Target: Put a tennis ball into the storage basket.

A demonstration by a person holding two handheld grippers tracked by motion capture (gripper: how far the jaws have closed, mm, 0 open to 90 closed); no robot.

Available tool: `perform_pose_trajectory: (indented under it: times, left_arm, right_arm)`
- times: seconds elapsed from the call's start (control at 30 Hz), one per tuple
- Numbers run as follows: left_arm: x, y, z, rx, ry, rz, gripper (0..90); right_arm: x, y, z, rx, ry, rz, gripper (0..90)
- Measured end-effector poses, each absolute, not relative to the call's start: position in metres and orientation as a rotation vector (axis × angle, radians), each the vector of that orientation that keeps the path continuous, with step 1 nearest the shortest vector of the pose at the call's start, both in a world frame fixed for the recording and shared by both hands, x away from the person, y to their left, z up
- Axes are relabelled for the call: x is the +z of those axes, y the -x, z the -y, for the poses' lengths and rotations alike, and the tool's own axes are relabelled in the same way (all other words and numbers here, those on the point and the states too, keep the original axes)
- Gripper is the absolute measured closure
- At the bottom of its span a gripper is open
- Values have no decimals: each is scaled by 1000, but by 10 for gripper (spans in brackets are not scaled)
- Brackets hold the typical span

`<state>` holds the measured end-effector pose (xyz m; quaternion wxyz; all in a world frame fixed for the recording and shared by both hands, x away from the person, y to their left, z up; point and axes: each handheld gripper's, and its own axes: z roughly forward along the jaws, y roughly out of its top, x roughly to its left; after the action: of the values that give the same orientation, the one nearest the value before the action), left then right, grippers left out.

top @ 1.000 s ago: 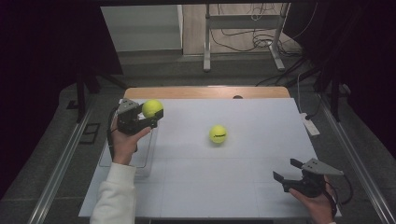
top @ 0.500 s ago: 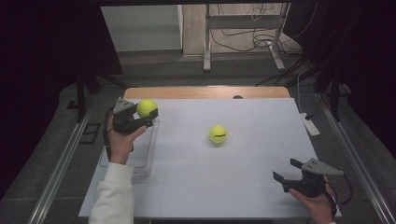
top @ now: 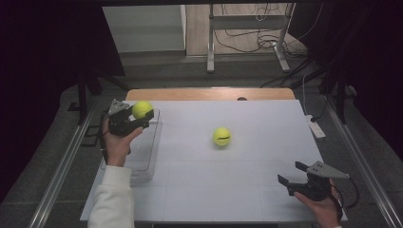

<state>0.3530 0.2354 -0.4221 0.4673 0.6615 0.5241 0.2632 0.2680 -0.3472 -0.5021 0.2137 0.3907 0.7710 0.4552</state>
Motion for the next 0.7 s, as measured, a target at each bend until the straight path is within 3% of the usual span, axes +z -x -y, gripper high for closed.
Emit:
perform_pose_trajectory:
  times: [0.7]
  left_arm:
    - [-430,-357,-251,691,-1626,-1356,266]
  right_arm:
    - [-502,-268,347,1264,-1079,-2140,114]
